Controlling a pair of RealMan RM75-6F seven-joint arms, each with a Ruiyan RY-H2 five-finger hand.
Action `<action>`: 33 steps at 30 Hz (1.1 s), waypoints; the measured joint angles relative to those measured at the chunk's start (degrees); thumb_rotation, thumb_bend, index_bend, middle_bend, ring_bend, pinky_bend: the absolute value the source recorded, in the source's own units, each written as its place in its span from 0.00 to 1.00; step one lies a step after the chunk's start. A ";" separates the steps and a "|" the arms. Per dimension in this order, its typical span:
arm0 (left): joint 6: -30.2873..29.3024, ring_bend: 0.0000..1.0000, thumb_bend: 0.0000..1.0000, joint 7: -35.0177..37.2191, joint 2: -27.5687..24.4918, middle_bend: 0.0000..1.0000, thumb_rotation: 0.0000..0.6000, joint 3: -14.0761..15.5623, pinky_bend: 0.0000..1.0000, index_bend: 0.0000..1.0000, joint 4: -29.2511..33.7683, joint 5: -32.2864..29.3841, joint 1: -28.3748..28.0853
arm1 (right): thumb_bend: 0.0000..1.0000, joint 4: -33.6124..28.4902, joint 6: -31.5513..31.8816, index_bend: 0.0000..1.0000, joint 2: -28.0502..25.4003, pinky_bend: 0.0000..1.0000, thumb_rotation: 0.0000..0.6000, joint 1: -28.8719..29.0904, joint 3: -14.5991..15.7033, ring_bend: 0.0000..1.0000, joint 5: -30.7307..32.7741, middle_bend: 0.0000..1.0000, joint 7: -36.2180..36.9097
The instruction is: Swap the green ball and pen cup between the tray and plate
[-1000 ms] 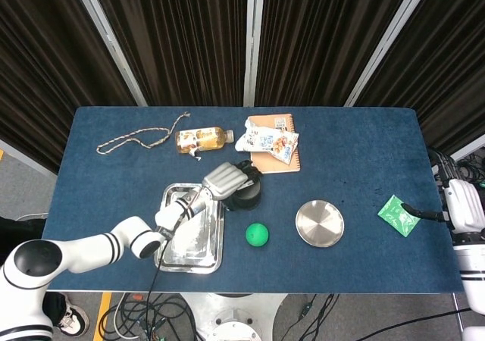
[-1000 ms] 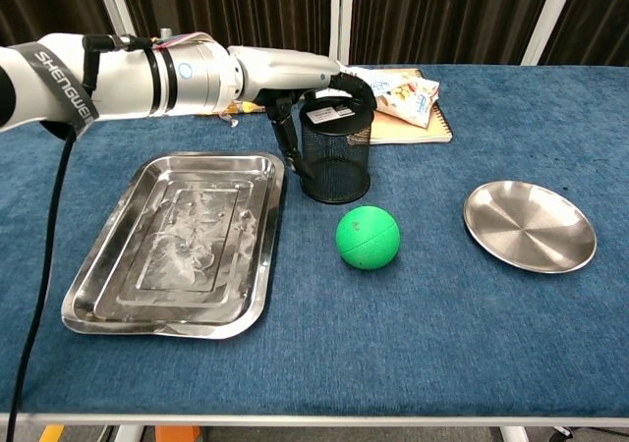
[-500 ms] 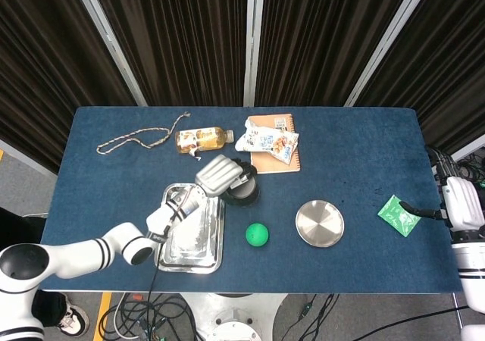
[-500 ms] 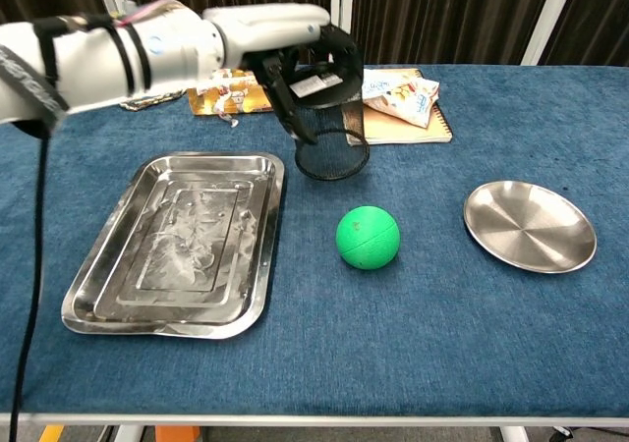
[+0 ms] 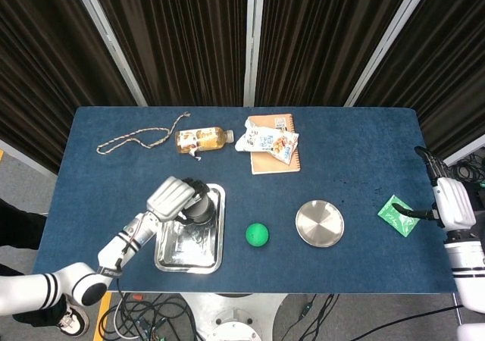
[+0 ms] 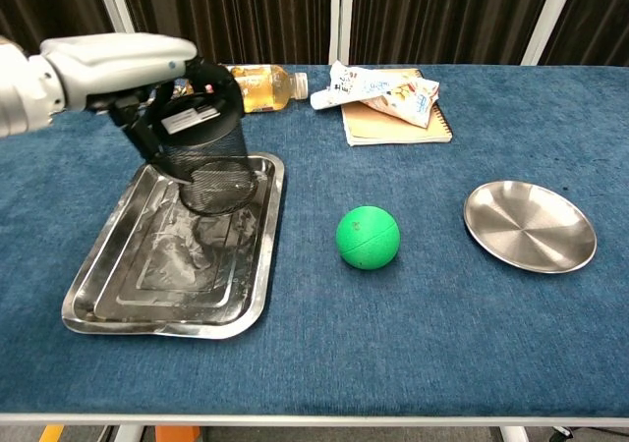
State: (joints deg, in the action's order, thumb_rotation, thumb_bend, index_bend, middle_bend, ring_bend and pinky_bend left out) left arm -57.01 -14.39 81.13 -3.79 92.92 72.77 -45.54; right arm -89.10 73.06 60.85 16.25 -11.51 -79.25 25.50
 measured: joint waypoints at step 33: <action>-13.28 0.05 0.02 -1.23 -6.06 0.09 1.00 2.08 0.32 0.10 6.52 2.42 12.48 | 0.00 -4.65 -3.17 0.00 0.85 0.10 1.00 3.40 1.43 0.00 -3.04 0.05 -8.75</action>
State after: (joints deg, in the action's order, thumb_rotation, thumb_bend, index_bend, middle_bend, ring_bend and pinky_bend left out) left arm -70.29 -15.62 75.07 -1.70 99.45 75.19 -33.06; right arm -93.75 69.89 61.70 19.65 -10.08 -82.29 16.76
